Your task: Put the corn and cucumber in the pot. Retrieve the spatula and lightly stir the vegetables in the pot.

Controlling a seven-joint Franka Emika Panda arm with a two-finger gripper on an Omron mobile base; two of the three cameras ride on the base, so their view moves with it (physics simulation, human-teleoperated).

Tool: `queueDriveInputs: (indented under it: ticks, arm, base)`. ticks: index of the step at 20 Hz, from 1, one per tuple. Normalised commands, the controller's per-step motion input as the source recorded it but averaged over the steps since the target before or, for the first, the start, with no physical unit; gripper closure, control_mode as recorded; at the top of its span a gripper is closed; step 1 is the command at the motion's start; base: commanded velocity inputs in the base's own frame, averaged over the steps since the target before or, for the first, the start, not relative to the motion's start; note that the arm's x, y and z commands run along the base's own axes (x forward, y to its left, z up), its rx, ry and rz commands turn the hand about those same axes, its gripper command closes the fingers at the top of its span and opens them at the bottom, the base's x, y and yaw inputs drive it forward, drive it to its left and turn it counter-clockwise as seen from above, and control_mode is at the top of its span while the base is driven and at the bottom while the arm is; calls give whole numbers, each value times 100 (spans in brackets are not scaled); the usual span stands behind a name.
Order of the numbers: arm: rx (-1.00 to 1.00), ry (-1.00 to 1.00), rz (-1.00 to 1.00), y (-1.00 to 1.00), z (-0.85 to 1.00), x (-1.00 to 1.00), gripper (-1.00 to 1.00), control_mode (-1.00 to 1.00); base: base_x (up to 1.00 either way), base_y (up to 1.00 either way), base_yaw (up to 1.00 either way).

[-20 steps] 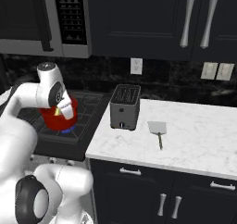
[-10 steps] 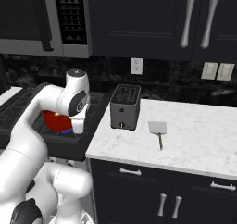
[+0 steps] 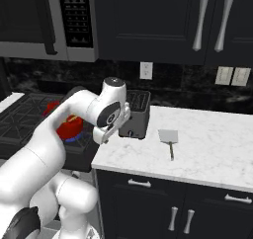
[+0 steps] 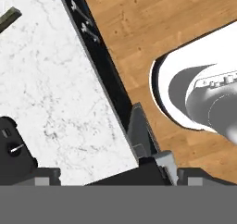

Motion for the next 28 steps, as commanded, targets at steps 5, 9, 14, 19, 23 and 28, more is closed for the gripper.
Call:
queueDriveInputs:
  ticks: [5, 9, 14, 19, 23, 28]
  arm:
    - [3, 0, -66, -65, -10, 27, -100, -100]
    - [0, 0, -53, -44, -29, 43, -100, -100]
    - [4, -1, -27, -37, -33, 15, -100, -100]
    - [4, -9, -10, -42, -25, 0, -100, -100]
    - [2, -5, -9, -33, -15, 0, -100, -100]
    - [0, -1, -13, -32, -25, 1, -100, -100]
  base:
    - [0, 0, 0]
    - [0, 0, 0]
    - [0, 0, 0]
    - [0, 0, 0]
    - [0, 0, 0]
    - [0, 0, 0]
